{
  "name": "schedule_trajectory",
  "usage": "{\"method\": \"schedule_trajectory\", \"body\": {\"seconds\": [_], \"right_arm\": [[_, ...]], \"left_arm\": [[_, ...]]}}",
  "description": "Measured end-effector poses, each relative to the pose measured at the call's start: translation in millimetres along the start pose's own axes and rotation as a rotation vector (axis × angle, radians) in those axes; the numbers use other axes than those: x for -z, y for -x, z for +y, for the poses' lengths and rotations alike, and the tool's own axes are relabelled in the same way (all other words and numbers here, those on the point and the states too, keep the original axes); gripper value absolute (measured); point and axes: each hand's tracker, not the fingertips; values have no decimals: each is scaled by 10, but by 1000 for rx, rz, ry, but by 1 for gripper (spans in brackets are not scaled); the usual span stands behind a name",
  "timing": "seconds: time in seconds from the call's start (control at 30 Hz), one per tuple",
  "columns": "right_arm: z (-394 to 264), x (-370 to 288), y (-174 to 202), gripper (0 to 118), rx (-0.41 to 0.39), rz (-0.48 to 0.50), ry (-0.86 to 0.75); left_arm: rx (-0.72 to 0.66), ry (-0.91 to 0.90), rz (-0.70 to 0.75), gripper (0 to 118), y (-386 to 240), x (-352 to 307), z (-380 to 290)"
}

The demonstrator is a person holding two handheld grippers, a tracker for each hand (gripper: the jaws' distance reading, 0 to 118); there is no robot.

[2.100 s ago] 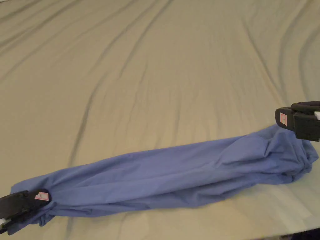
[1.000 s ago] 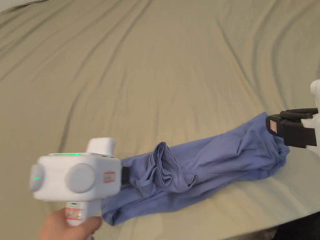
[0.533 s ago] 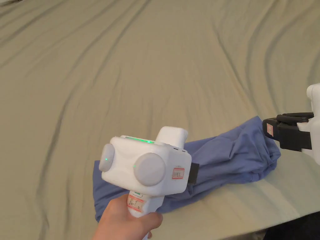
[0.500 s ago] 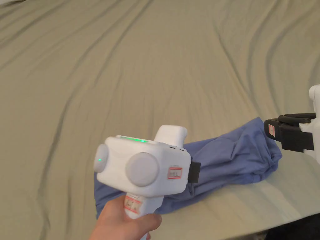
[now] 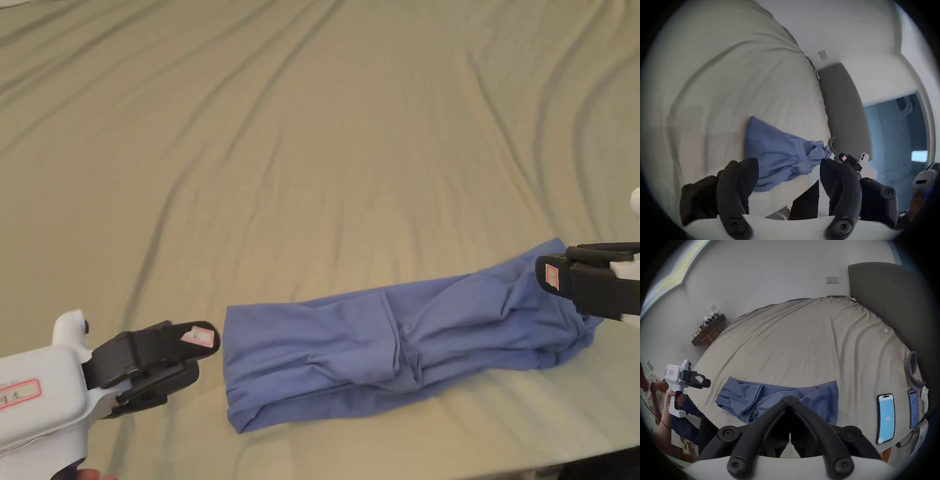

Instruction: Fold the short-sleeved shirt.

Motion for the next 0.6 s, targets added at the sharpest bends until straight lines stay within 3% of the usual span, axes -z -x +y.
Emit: {"method": "schedule_trajectory", "body": {"seconds": [0.17,0.27,0.33,0.37,0.4,0.43,0.47,0.53,0.6], "right_arm": [[7,103,98,2,-15,14,29],[25,139,121,2,-20,15,37],[43,150,126,2,-24,13,39],[49,150,126,2,-26,12,40],[57,147,123,2,-27,9,41],[63,140,118,2,-29,7,40],[69,132,111,2,-31,6,39],[76,118,85,2,-33,2,37],[85,106,70,2,-35,-1,34]], "left_arm": [[-41,120,56,86,264,390,-31],[-72,172,-6,86,301,790,-50],[-93,148,-141,86,228,1032,-45],[-97,138,-114,86,182,1096,-45],[-88,132,-109,82,154,1091,-75],[-55,130,-90,57,116,1095,-82],[-16,139,-44,12,102,1091,-77],[-98,158,-48,12,187,1015,-98],[-69,136,-40,12,136,928,-113]]}}
